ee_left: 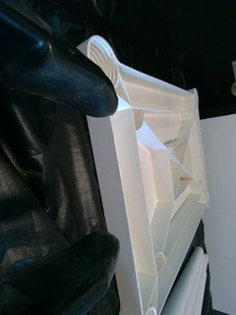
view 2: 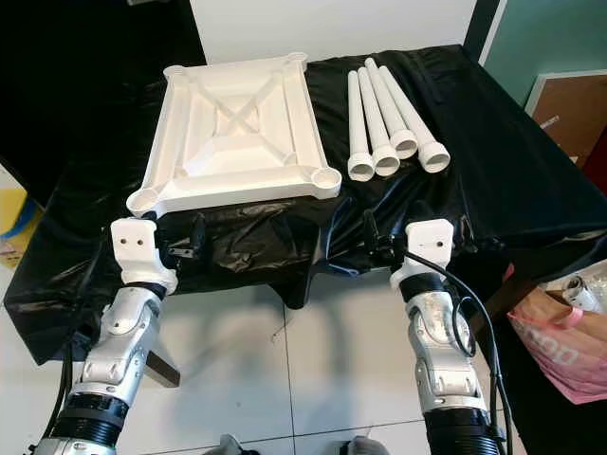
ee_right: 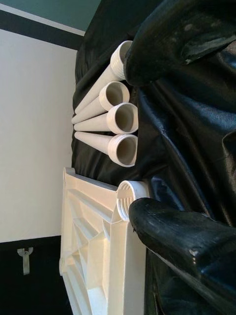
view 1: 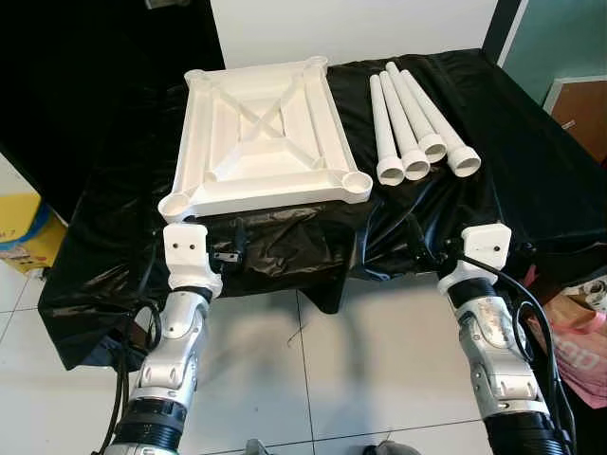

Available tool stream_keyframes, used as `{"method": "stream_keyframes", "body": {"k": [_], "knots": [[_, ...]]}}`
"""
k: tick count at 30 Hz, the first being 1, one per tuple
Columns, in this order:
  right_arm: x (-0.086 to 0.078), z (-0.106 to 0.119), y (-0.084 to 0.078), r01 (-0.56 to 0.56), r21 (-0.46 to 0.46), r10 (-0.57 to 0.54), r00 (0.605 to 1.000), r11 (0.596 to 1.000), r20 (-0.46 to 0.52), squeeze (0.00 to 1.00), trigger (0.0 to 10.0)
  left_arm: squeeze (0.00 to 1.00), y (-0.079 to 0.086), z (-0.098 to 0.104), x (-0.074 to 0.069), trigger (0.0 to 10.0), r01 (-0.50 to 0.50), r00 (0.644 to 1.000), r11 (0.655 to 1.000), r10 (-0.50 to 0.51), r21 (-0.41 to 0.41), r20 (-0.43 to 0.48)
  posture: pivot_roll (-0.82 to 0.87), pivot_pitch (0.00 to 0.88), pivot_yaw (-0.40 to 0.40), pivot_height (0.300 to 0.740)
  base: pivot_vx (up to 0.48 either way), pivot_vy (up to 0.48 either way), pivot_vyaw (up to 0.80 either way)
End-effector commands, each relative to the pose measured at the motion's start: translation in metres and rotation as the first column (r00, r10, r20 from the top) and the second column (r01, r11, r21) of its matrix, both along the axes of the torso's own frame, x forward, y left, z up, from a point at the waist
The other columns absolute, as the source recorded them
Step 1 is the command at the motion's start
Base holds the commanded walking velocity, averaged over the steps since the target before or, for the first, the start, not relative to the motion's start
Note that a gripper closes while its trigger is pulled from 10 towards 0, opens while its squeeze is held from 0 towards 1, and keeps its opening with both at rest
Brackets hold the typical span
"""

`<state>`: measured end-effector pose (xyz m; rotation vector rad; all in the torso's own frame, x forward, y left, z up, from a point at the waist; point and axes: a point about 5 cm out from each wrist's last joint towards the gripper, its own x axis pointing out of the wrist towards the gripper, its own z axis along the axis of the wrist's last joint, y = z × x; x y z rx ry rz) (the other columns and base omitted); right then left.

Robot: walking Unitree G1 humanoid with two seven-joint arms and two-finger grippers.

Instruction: Building children table

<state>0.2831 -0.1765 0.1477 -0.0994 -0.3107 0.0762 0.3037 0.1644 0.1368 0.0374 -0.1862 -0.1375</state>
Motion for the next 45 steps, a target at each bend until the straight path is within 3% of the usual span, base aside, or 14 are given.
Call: {"method": "stream_keyframes", "body": {"k": [1,7,16,23,33,40,45], "knots": [[-0.001,0.005,-0.003,-0.007,-0.021,0.008,1.0,1.0,0.021,0.0,10.0,0.0,0.006,0.011,0.004,10.0,-0.002,1.0,1.0,0.002,0.01,0.004,-0.12,0.155,0.033,0.74,0.0,0.0,0.0],[-0.004,0.006,-0.01,0.004,-0.032,-0.004,1.0,0.999,0.017,0.0,10.0,0.0,0.006,0.012,0.001,10.0,0.025,0.999,1.0,-0.025,-0.001,-0.019,-0.12,0.18,0.04,0.74,0.0,0.0,0.0],[-0.007,0.008,-0.006,0.015,-0.037,-0.014,1.0,0.999,0.026,0.0,10.0,0.0,0.009,0.013,0.013,10.0,0.022,0.999,1.0,-0.022,0.008,-0.023,-0.16,0.195,0.059,0.74,0.0,0.0,0.0],[-0.006,0.012,-0.003,0.001,-0.031,0.0,0.999,1.0,0.033,0.0,10.0,0.0,0.014,0.015,0.011,10.0,0.016,1.0,1.0,-0.016,0.024,-0.024,-0.13,0.19,0.045,0.74,0.0,0.0,0.0],[0.001,0.015,-0.009,0.027,-0.034,-0.025,0.998,0.999,0.054,0.0,10.0,0.0,-0.012,0.014,0.01,10.0,0.096,0.995,0.995,-0.097,-0.011,-0.011,-0.13,0.124,0.07,0.74,0.0,0.0,0.0],[0.0,0.018,-0.005,0.032,-0.027,-0.03,0.997,0.999,0.071,0.0,10.0,0.0,-0.011,0.021,0.015,10.0,0.128,0.992,0.992,-0.128,-0.019,0.004,-0.14,0.104,0.064,0.74,0.0,0.0,0.0],[0.01,0.03,0.004,0.02,-0.012,-0.019,0.994,1.0,0.11,0.0,10.0,0.0,-0.014,0.035,0.016,10.0,0.167,0.985,0.986,-0.165,-0.029,0.053,-0.11,0.049,0.05,0.74,0.0,0.0,0.0]]}}
